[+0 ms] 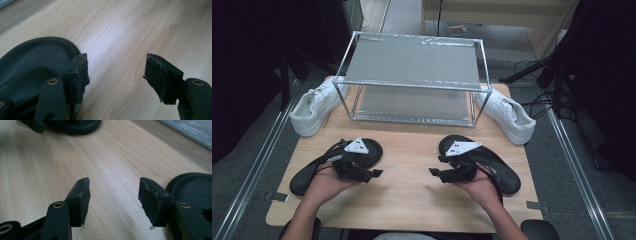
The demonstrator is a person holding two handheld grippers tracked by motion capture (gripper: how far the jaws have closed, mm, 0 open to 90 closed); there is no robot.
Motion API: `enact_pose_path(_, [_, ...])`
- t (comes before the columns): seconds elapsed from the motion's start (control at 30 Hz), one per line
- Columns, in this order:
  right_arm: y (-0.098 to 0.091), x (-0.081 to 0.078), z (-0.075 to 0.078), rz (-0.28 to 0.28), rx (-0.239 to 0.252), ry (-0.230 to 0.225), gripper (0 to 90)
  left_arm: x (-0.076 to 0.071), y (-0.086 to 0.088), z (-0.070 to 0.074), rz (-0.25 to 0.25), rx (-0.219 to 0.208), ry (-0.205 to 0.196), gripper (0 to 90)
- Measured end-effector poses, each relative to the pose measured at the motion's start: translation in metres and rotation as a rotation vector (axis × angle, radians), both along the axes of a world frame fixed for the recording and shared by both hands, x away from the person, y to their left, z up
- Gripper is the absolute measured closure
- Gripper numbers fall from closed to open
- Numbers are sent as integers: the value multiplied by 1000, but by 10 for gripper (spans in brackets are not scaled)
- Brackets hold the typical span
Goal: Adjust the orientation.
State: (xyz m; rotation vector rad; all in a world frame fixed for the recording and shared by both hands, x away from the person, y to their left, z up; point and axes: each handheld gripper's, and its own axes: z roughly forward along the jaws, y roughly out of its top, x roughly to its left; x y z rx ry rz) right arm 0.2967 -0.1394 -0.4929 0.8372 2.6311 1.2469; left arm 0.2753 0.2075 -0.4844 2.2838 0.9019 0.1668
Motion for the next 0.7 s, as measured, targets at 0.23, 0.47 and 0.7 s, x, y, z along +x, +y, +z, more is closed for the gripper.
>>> enact_pose_path(0.23, [2,0,-1,9,1,7,430,-6,14,3,10,1,-1,348])
enact_pose_path(0.47, [6,-1,0,17,2,21,423,-11,24,6,31,15,-28,354])
enact_pose_path(0.7, [8,1,1,30,13,22,423,-15,38,9,76,19,-40,365])
